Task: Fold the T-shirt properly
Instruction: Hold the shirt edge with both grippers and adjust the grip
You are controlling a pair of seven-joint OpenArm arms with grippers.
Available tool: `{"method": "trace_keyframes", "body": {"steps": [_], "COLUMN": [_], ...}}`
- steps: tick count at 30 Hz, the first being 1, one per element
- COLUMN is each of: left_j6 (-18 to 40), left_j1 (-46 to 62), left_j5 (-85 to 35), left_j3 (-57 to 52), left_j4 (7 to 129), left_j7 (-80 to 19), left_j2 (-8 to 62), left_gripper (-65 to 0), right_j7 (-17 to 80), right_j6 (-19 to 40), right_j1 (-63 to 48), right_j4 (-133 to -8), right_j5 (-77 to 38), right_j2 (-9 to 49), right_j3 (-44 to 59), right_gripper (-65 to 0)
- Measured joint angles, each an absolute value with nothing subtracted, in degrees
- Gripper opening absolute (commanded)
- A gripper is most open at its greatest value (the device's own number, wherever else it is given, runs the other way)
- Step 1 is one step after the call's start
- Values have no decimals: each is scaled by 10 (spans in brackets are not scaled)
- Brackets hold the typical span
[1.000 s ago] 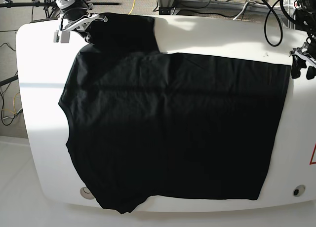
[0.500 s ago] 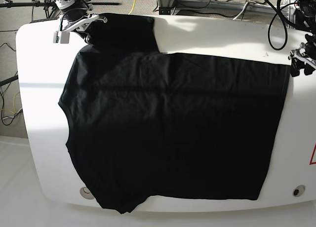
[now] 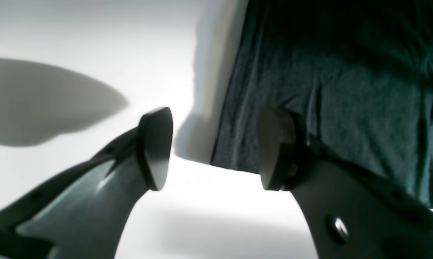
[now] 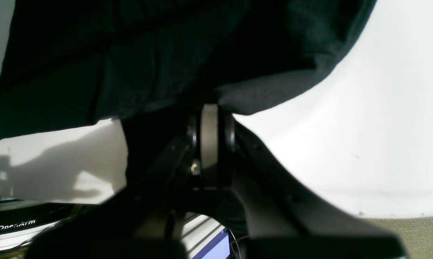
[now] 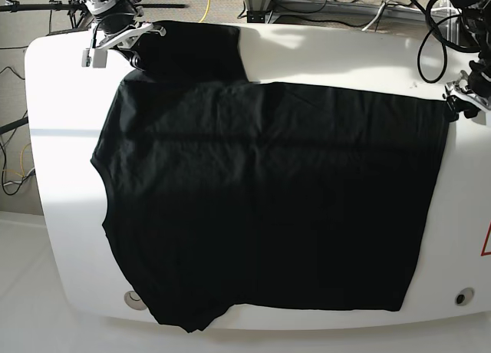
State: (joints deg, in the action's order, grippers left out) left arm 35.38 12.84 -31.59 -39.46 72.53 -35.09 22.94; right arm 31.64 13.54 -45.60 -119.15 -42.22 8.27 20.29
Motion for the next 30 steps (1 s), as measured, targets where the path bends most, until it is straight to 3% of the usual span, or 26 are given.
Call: {"method": "trace_keyframes", "body": {"steps": [6, 25, 30], "left_j6": [377, 376, 375], "left_j1": [115, 117, 114], "left_j5": [-317, -321, -322], "left_j3": [-374, -334, -313], "left_j4": [722, 715, 714], "left_j7": [-350, -344, -336], "left_j2": [225, 222, 223], "left_gripper": [-304, -309, -337], "right_j7": [316, 316, 317], "right_j6": [136, 135, 135], "right_j1": [-456, -456, -455], "right_j4": [-1192, -1192, -1192], "right_j5": [-422, -419, -418], "right_j2": [83, 81, 81], "right_j3": [201, 201, 201], "right_gripper": [-650, -650, -650]}}
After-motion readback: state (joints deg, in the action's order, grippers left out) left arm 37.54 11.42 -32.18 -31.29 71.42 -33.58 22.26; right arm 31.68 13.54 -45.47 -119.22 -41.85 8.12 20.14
